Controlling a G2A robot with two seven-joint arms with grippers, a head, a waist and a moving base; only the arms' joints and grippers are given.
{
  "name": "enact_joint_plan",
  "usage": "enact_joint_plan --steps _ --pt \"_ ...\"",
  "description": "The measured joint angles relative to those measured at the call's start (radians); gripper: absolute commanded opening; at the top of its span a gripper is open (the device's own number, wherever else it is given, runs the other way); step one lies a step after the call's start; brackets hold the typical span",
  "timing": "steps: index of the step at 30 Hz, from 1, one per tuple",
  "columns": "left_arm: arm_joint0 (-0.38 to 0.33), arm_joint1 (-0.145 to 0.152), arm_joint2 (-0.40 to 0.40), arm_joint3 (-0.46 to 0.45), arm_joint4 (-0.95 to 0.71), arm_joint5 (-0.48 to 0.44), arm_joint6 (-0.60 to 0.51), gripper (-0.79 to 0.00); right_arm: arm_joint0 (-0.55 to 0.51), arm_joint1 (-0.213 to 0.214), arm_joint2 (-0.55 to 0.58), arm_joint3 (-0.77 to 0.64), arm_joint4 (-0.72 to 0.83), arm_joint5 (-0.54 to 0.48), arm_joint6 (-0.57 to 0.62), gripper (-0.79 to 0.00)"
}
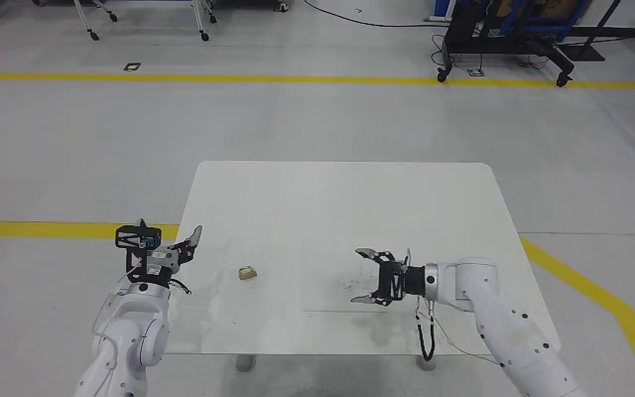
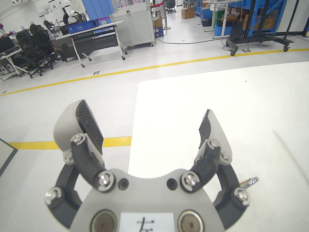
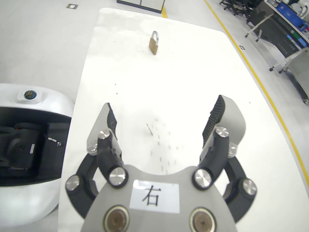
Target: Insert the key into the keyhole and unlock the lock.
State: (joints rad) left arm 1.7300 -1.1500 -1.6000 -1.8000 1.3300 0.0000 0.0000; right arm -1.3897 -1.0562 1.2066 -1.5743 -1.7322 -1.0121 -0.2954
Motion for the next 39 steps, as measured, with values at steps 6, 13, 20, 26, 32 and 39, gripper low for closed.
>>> enact_joint_plan --steps 6,13,20,26,32,39 --pt "0.000 0.000 0.000 0.000 0.000 0.000 0.000 0.000 0.153 0.036 -0.174 0.121 -0.141 0.000 -0.069 -0.471" --pt "0.000 0.000 0.000 0.000 0.000 0.000 0.000 0.000 0.286 0.058 -0.328 0.225 -0.174 0.000 -0.107 -0.489" --pt "0.000 0.000 0.000 0.000 0.000 0.000 0.000 0.000 0.367 0.066 -0.445 0.271 -0.141 0.000 -0.126 -0.585" --pt "0.000 0.000 0.000 0.000 0.000 0.000 0.000 0.000 0.421 0.061 -0.520 0.304 -0.095 0.000 -0.107 -0.785" --pt "0.000 0.000 0.000 0.000 0.000 0.000 0.000 0.000 0.469 0.073 -0.580 0.336 -0.096 0.000 -0.183 -0.785" --pt "0.000 0.000 0.000 0.000 0.000 0.000 0.000 0.000 0.462 0.095 -0.549 0.328 -0.094 0.003 -0.207 -0.520"
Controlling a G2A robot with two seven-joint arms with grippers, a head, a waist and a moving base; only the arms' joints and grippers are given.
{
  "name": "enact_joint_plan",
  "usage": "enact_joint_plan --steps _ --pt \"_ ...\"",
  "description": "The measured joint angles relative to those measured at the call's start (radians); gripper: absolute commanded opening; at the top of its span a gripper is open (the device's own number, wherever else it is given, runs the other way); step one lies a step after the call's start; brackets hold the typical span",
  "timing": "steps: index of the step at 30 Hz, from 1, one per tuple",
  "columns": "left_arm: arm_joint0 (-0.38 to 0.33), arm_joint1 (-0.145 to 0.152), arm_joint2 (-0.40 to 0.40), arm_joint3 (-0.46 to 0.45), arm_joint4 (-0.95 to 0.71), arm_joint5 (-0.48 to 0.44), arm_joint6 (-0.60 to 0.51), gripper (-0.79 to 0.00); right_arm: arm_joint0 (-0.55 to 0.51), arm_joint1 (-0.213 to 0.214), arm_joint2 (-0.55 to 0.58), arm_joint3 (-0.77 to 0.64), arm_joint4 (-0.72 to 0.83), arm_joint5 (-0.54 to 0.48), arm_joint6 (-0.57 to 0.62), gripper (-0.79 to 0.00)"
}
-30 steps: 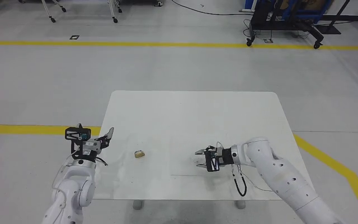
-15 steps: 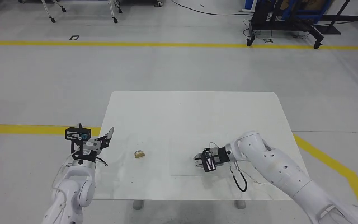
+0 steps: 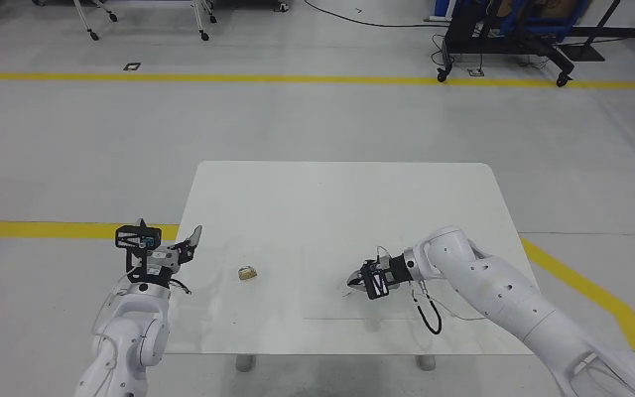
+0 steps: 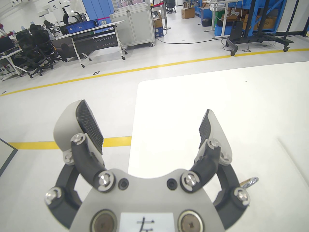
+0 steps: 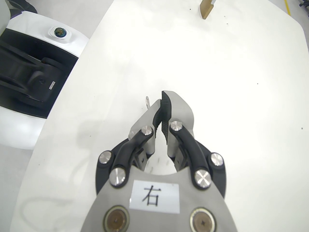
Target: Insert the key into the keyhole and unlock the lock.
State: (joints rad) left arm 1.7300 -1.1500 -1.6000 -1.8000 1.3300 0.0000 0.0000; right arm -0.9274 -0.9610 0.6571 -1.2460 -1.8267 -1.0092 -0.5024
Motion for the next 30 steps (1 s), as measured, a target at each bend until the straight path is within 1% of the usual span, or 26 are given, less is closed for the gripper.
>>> enact_joint_plan --steps 2,4,7,9,15,19,21,22,23,24,25,30 --pt "0.000 0.000 0.000 0.000 0.000 0.000 0.000 0.000 -0.009 0.003 0.001 -0.020 -0.006 0.000 0.025 -0.471" --pt "0.000 0.000 0.000 0.000 0.000 0.000 0.000 0.000 -0.018 0.006 -0.002 -0.047 -0.017 -0.002 0.040 -0.459" --pt "0.000 0.000 0.000 0.000 0.000 0.000 0.000 0.000 -0.027 0.011 -0.003 -0.067 -0.033 -0.001 0.052 -0.480" --pt "0.000 0.000 0.000 0.000 0.000 0.000 0.000 0.000 -0.030 0.011 -0.002 -0.070 -0.033 0.002 0.067 -0.514" --pt "0.000 0.000 0.000 0.000 0.000 0.000 0.000 0.000 -0.034 0.002 -0.006 -0.080 -0.003 0.003 0.144 -0.557" --pt "0.000 0.000 0.000 0.000 0.000 0.000 0.000 0.000 -0.029 -0.011 -0.018 -0.082 0.023 0.003 0.202 -0.560" --pt "0.000 0.000 0.000 0.000 0.000 0.000 0.000 0.000 -0.024 -0.018 -0.022 -0.079 0.041 0.007 0.224 -0.579" --pt "0.000 0.000 0.000 0.000 0.000 0.000 0.000 0.000 -0.021 -0.022 -0.024 -0.075 0.051 0.010 0.238 -0.600" --pt "0.000 0.000 0.000 0.000 0.000 0.000 0.000 0.000 -0.018 -0.026 -0.025 -0.072 0.058 0.012 0.249 -0.668" --pt "0.000 0.000 0.000 0.000 0.000 0.000 0.000 0.000 -0.016 -0.029 -0.027 -0.070 0.065 0.013 0.259 -0.767" --pt "0.000 0.000 0.000 0.000 0.000 0.000 0.000 0.000 -0.012 -0.033 -0.029 -0.065 0.073 0.013 0.270 -0.785" --pt "0.000 0.000 0.000 0.000 0.000 0.000 0.000 0.000 0.007 -0.041 -0.029 -0.041 0.096 0.004 0.278 -0.785"
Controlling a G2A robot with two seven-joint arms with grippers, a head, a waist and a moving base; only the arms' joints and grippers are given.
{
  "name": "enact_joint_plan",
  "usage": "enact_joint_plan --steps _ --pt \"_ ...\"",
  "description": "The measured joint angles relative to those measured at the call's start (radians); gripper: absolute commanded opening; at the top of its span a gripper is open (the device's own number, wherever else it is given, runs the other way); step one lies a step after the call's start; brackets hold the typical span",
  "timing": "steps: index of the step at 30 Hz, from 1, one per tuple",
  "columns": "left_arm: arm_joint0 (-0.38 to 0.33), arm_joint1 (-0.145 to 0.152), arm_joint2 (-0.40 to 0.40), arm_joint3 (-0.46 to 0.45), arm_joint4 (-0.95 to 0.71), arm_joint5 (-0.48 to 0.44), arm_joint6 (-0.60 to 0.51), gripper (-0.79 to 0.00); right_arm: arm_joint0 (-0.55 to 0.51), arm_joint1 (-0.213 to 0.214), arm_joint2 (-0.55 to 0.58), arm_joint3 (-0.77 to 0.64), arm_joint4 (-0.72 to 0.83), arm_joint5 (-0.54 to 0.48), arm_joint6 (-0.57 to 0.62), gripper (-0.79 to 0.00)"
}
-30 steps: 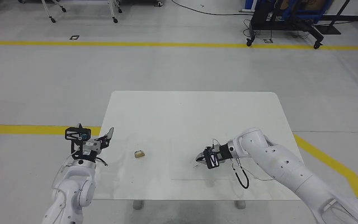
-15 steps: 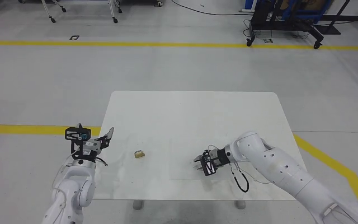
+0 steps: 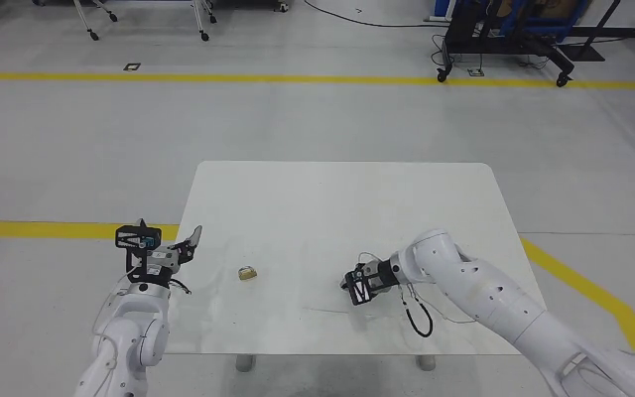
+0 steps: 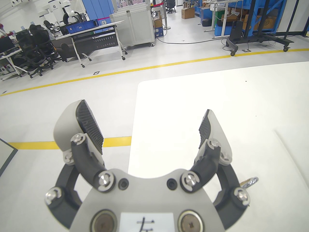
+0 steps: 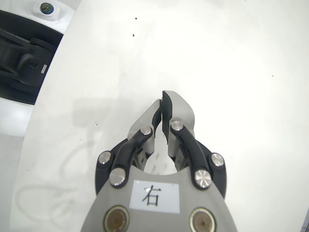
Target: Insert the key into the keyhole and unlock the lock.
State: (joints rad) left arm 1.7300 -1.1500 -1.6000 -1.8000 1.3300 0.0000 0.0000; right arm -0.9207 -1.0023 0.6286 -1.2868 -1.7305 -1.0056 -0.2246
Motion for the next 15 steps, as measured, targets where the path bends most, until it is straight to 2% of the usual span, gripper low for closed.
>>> enact_joint_plan --steps 8,15 --pt "0.000 0.000 0.000 0.000 0.000 0.000 0.000 0.000 0.025 0.007 0.038 0.031 0.008 0.004 -0.062 -0.785" --pt "0.000 0.000 0.000 0.000 0.000 0.000 0.000 0.000 -0.007 0.027 0.095 0.020 0.048 0.034 -0.155 -0.785"
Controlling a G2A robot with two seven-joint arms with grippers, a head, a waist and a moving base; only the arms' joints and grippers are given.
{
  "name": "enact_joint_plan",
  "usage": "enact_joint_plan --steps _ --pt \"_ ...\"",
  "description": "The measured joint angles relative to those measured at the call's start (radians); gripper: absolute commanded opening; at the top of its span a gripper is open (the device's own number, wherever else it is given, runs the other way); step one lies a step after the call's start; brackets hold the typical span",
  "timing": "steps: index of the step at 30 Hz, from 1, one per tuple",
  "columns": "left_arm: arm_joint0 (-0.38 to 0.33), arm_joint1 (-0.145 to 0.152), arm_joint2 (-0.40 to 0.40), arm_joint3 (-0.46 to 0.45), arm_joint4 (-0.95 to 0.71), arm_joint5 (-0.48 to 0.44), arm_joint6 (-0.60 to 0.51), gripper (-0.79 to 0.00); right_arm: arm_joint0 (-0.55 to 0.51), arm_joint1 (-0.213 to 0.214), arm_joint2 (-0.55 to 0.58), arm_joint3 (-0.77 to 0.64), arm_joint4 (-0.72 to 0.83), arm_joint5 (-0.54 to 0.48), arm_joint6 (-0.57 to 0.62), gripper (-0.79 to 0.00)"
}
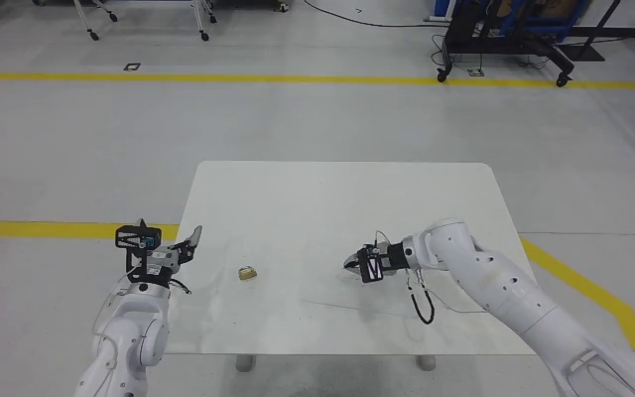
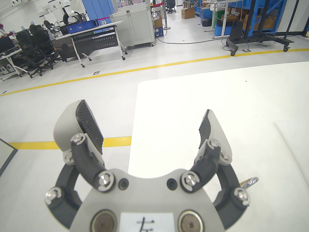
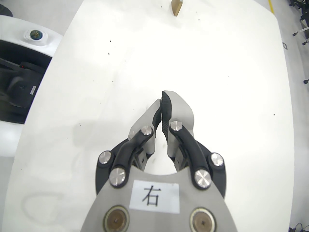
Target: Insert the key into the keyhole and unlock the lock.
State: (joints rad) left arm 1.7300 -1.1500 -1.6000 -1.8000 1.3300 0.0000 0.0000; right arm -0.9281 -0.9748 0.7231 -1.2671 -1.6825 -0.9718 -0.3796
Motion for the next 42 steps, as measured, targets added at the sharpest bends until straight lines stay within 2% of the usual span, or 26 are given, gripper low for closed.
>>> enact_joint_plan --steps 3,12,15,17,19,24,33,36,38,42 --pt "0.000 0.000 0.000 0.000 0.000 0.000 0.000 0.000 -0.017 0.004 0.021 0.021 0.041 0.013 -0.025 -0.785" --pt "0.000 0.000 0.000 0.000 0.000 0.000 0.000 0.000 -0.016 0.004 0.020 0.021 0.040 0.012 -0.023 -0.785" --pt "0.000 0.000 0.000 0.000 0.000 0.000 0.000 0.000 -0.037 0.002 0.044 0.041 0.089 0.055 -0.045 -0.785" --pt "0.000 0.000 0.000 0.000 0.000 0.000 0.000 0.000 -0.063 0.001 0.072 0.045 0.185 0.093 -0.111 -0.785" --pt "0.000 0.000 0.000 0.000 0.000 0.000 0.000 0.000 -0.089 0.004 0.099 0.050 0.270 0.086 -0.211 -0.785" --pt "0.000 0.000 0.000 0.000 0.000 0.000 0.000 0.000 -0.126 0.005 0.129 0.088 0.405 -0.030 -0.407 -0.785" --pt "-0.001 -0.001 0.001 -0.003 -0.009 -0.009 0.007 0.000 -0.127 0.005 0.131 0.098 0.413 -0.040 -0.421 -0.785" --pt "-0.014 -0.005 -0.014 0.010 -0.144 -0.103 0.014 0.000 -0.132 0.003 0.130 0.095 0.422 -0.036 -0.415 -0.785" --pt "-0.040 -0.006 -0.004 0.022 -0.286 -0.200 -0.017 0.000 -0.143 -0.005 0.119 0.092 0.470 -0.038 -0.399 -0.785" --pt "-0.147 -0.005 0.050 0.104 -0.514 -0.414 -0.139 0.000 -0.123 -0.030 0.028 0.090 0.597 -0.041 -0.423 -0.785"
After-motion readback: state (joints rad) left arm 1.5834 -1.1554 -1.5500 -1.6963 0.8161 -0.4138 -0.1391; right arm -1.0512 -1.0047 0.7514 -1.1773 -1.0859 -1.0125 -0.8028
